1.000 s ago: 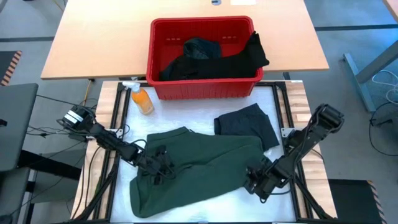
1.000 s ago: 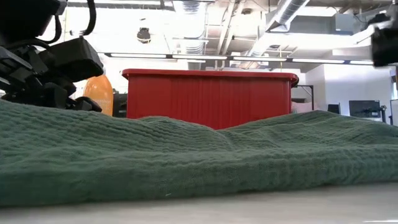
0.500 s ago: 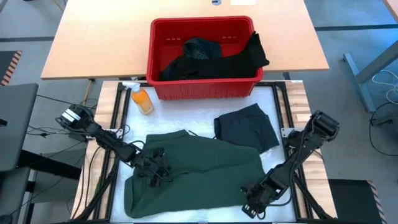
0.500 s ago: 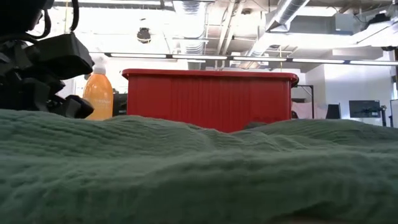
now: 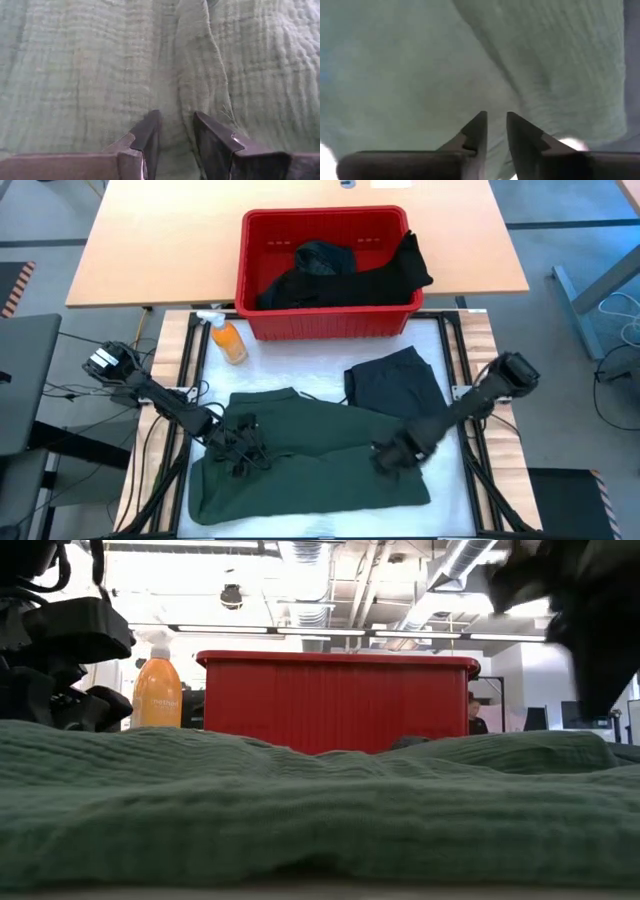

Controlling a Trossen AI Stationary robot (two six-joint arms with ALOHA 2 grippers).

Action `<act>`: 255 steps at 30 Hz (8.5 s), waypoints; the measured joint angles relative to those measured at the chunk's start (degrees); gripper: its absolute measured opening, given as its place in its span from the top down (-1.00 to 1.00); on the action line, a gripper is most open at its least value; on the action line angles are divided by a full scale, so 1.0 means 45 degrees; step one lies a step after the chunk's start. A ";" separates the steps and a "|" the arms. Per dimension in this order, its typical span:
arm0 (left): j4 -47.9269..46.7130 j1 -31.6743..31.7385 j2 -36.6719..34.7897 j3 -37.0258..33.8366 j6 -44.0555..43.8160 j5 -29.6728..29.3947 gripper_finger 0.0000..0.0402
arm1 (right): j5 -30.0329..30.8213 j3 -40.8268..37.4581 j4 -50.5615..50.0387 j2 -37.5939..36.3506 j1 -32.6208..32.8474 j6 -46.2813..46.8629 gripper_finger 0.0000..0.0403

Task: Fold laundry
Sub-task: Fold the dark green shirt

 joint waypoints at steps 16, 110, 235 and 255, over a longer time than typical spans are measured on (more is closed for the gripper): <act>-0.0395 0.0005 0.0010 0.0029 -0.0112 -0.0034 0.45 | -0.2285 -0.1741 0.1843 0.0000 -0.1841 -0.2600 0.03; 0.3573 -0.0891 0.0753 0.0537 0.1347 -0.4362 0.76 | -0.3198 -0.0151 -0.3299 -0.0024 -0.0247 0.1440 0.67; -0.7464 0.7694 -0.6197 0.0719 0.1773 0.0912 1.00 | -0.3511 -0.2320 0.9636 0.1743 -0.8051 -1.2586 0.09; -0.9634 0.7099 -0.8386 0.1595 0.1117 -0.1771 1.00 | -0.3505 -0.1153 0.5666 -0.0106 -0.8460 -1.2485 0.21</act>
